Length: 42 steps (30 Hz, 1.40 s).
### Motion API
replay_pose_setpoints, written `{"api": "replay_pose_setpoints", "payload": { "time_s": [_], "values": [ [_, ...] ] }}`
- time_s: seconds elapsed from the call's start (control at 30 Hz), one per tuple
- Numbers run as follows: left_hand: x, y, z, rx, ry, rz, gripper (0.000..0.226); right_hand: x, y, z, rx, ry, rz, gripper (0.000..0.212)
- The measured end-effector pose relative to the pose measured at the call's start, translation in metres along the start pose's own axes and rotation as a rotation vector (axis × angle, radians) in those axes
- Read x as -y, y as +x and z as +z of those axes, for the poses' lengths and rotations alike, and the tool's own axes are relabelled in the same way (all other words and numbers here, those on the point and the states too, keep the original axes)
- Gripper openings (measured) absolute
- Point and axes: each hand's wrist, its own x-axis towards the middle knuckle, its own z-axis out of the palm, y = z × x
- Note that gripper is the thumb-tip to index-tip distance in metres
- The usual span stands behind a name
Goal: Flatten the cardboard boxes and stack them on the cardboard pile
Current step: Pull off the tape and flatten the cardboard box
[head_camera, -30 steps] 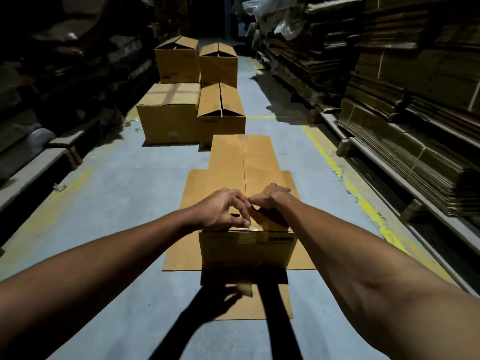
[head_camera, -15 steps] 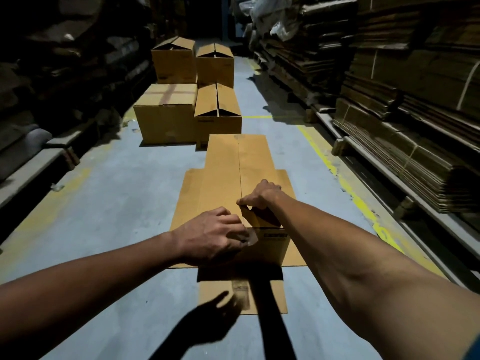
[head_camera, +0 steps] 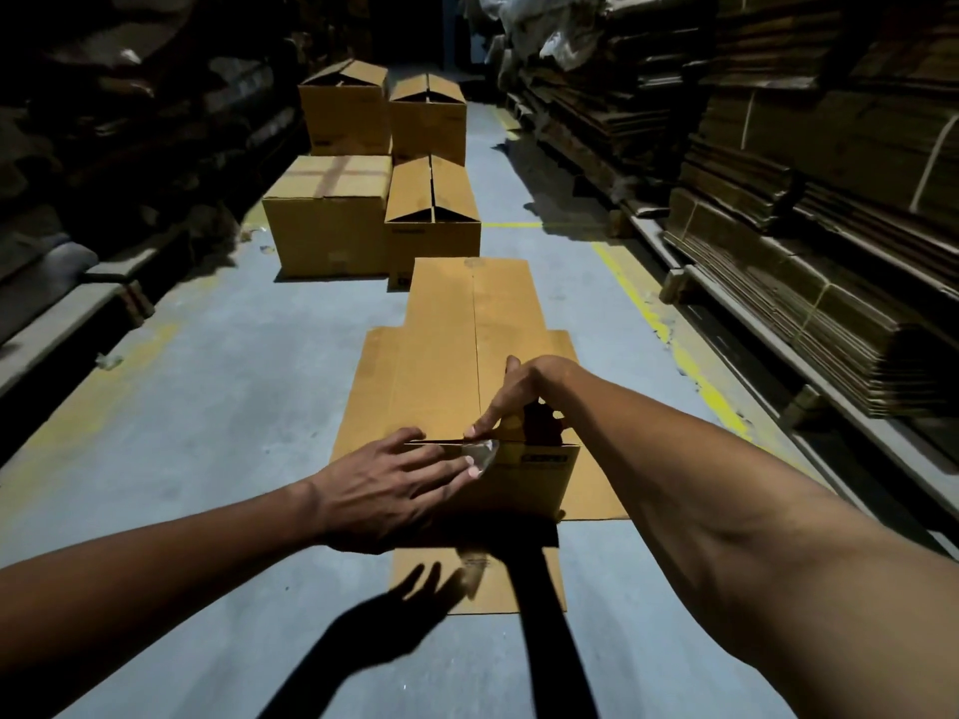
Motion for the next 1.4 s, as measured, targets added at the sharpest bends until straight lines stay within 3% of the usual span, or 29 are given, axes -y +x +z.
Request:
{"api": "replay_pose_setpoints", "payload": {
  "time_s": [0.23,0.33,0.47,0.63,0.77,0.93,1.03,1.27,1.4],
  "values": [
    [-0.016,-0.002,0.008,0.075,-0.04,-0.07,0.089,-0.004,-0.007,0.008,-0.021,-0.223,-0.027,0.152],
    [-0.023,-0.008,0.01,0.055,-0.046,-0.068,0.084,-0.002,-0.012,0.011,-0.059,-0.29,-0.056,0.146],
    [-0.032,-0.02,0.013,0.042,-0.096,-0.091,0.084,0.001,-0.009,0.01,-0.043,-0.288,-0.046,0.155],
    [-0.02,-0.006,0.011,-0.065,-0.209,-0.477,0.075,-0.005,-0.014,0.001,0.052,-0.177,-0.063,0.168],
    [-0.007,0.02,0.007,-0.078,-0.227,-0.541,0.064,-0.008,-0.02,0.0,0.084,-0.055,-0.074,0.158],
    [0.006,0.055,0.007,-0.108,-0.384,-0.705,0.051,-0.012,-0.012,-0.004,-0.124,0.175,-0.1,0.122],
    [0.02,0.075,0.01,-0.07,-0.571,-0.84,0.039,-0.007,-0.001,0.003,-0.232,0.201,-0.06,0.114],
    [0.064,0.121,0.023,0.256,-0.793,-1.122,0.056,0.011,0.033,0.015,-0.351,0.2,0.05,0.121],
    [0.09,0.131,0.046,0.309,-0.902,-1.425,0.092,0.006,0.048,0.015,-0.393,0.23,0.101,0.136]
  ]
}}
